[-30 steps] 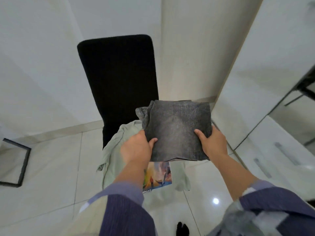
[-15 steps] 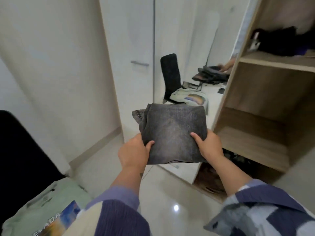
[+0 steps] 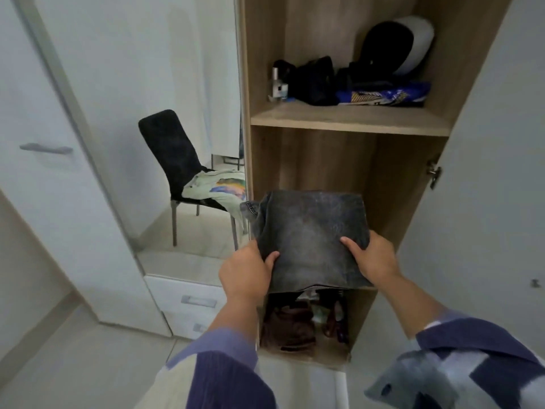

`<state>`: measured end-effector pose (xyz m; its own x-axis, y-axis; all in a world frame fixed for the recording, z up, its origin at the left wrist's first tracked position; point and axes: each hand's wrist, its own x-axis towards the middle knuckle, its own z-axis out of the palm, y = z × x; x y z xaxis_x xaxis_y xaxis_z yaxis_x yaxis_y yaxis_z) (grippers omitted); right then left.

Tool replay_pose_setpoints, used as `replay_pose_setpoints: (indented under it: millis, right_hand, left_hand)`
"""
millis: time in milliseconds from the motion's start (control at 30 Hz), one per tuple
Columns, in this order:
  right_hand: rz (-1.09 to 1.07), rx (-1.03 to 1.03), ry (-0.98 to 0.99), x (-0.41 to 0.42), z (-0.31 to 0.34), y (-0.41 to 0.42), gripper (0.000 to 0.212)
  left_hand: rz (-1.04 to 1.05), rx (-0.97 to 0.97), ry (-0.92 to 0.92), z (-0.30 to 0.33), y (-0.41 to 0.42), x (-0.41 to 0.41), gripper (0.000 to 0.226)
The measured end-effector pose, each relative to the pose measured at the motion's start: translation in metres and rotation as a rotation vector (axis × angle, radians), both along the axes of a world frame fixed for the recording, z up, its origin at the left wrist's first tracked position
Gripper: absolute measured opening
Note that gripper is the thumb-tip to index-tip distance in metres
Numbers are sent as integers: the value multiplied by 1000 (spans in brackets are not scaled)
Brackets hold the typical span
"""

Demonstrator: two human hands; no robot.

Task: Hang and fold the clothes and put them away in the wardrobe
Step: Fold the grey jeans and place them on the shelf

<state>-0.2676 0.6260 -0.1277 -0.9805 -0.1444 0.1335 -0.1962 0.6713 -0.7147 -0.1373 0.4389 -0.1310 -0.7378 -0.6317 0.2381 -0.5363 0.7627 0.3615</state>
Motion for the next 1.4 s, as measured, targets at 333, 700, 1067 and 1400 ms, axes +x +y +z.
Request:
replay_pose_setpoints:
  millis: [333,700,1067,1400]
  right_hand:
    - [-85,1,-55,-124,-36,-22,46]
    - [-247,-11,12,-312,-177,-54,39]
    - [-244,137,30,-450,-269,-55,56]
    - [-373,291,-12,-475,-287,-65,65]
  left_hand:
    - [-160,-4,-37,-36,-40,-157,45]
    - [-268,-35,10,-172,-90,-374,44]
    - [-245,3,52,-283,-93,-517,53]
    - [-215,-98,17,-306,-106,-553,70]
